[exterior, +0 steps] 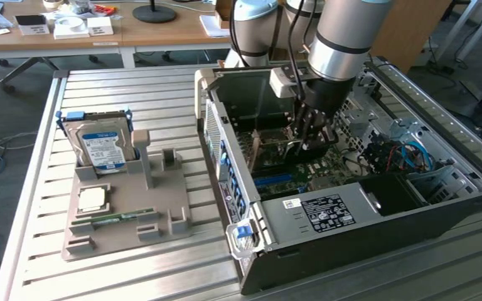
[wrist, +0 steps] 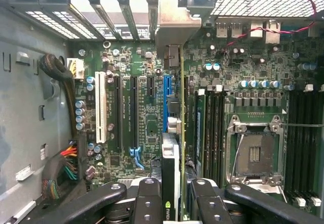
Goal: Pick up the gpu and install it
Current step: 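Insert the gpu into the slot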
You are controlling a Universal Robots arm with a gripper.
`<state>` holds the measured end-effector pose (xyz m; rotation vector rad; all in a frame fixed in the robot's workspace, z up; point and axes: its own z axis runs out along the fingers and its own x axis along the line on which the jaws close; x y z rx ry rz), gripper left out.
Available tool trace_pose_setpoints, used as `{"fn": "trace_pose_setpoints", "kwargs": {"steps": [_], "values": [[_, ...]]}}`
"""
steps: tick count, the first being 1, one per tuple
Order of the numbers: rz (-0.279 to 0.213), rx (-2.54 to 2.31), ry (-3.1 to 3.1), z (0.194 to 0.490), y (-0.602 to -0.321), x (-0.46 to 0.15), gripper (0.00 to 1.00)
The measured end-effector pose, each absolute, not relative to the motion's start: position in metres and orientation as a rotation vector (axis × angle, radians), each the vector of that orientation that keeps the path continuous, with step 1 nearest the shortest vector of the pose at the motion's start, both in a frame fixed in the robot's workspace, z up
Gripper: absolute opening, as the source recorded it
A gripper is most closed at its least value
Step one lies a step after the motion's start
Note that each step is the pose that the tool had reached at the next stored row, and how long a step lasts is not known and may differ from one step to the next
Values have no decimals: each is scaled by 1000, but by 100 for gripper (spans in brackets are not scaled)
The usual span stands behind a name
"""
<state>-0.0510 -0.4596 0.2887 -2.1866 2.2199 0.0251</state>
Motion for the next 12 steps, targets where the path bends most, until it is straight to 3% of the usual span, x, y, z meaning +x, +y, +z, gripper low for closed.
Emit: {"fn": "trace_pose_setpoints", "kwargs": {"steps": [12], "values": [[22, -2187, 2216, 280, -460, -60, 27]]}}
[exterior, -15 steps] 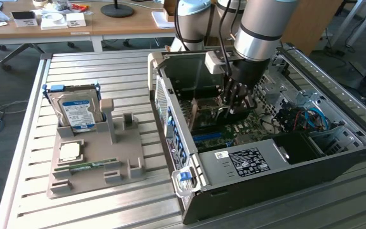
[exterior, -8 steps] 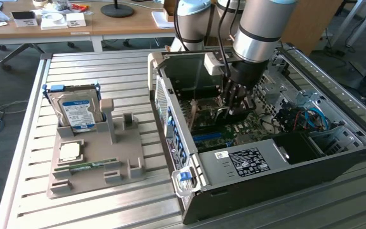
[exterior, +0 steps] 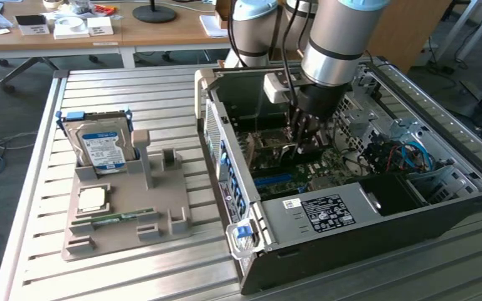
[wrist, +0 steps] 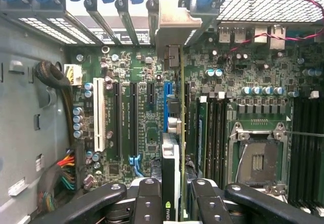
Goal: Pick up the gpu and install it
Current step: 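Insert the gpu into the slot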
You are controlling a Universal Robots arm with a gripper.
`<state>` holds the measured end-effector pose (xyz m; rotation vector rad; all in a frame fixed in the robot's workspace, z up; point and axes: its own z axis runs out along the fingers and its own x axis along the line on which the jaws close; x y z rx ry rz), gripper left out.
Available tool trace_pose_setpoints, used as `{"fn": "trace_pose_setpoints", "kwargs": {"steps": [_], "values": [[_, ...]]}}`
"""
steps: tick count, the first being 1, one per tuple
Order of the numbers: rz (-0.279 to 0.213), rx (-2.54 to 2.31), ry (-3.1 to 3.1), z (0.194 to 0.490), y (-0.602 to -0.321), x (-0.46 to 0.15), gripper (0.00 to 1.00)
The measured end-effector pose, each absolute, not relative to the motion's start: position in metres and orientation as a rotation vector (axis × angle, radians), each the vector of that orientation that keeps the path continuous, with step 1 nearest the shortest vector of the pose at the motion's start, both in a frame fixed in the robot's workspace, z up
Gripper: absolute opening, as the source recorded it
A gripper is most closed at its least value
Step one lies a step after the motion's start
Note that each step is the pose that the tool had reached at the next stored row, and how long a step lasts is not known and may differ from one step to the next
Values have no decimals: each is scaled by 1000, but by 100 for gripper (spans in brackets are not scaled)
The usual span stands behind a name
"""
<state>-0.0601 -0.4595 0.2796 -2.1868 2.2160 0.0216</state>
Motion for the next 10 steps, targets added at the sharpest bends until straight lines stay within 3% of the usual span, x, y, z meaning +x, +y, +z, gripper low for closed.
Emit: {"fn": "trace_pose_setpoints", "kwargs": {"steps": [10], "values": [[21, -2189, 2213, 275, -461, -63, 27]]}}
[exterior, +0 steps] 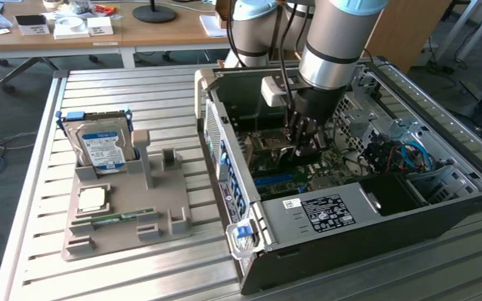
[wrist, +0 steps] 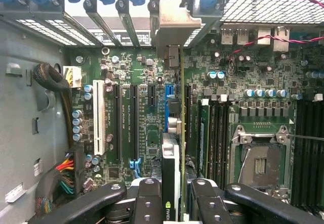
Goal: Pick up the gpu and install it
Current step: 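Insert the gpu into the slot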
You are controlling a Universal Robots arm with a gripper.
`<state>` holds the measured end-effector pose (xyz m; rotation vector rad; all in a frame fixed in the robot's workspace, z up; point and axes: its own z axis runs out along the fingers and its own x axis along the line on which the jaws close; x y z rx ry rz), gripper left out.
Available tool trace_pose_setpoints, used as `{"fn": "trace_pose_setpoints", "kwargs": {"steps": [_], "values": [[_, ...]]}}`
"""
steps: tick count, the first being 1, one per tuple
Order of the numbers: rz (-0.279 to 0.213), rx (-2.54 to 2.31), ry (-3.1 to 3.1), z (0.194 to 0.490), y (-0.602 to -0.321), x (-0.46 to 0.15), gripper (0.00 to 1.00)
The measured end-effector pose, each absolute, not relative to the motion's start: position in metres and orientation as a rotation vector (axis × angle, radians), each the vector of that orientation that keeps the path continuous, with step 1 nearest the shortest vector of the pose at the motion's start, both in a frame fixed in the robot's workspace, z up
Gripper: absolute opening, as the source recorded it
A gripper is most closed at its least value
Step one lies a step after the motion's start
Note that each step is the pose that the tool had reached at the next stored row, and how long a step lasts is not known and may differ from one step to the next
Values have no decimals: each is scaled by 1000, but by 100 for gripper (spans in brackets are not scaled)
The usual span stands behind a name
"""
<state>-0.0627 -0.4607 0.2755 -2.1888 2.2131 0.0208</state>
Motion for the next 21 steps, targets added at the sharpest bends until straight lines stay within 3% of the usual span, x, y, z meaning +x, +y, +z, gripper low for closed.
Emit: {"fn": "trace_pose_setpoints", "kwargs": {"steps": [21], "values": [[21, -2190, 2213, 266, -461, -68, 27]]}}
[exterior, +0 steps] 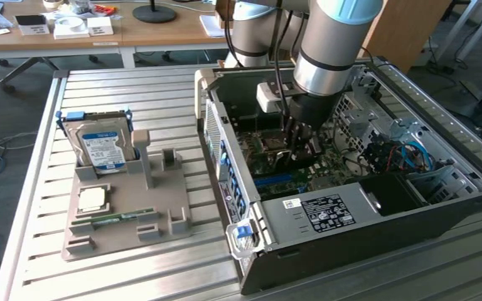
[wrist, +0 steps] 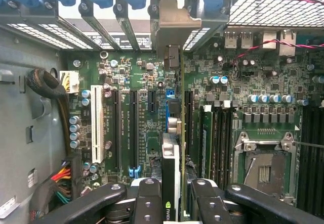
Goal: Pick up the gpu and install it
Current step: 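Insert the gpu into the slot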
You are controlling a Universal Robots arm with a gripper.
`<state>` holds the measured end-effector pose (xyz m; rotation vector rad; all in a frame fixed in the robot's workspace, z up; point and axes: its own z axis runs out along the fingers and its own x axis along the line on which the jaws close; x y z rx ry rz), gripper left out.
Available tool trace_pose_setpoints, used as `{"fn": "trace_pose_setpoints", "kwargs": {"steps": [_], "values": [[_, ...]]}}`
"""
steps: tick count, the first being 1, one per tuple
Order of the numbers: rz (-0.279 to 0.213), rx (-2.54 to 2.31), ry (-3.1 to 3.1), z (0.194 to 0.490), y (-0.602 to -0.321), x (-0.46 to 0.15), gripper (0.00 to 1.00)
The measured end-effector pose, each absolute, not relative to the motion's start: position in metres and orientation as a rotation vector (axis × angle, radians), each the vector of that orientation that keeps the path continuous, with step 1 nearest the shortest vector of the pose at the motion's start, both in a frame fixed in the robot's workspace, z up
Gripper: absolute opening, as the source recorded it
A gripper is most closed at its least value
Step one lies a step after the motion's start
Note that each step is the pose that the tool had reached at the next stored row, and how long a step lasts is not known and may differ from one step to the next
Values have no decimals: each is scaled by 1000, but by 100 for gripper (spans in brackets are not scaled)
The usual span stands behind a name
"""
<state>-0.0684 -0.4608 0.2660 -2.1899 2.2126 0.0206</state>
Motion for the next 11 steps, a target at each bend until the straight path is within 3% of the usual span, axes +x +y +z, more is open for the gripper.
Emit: {"fn": "trace_pose_setpoints", "kwargs": {"steps": [11], "values": [[21, -2190, 2212, 266, -461, -72, 27]]}}
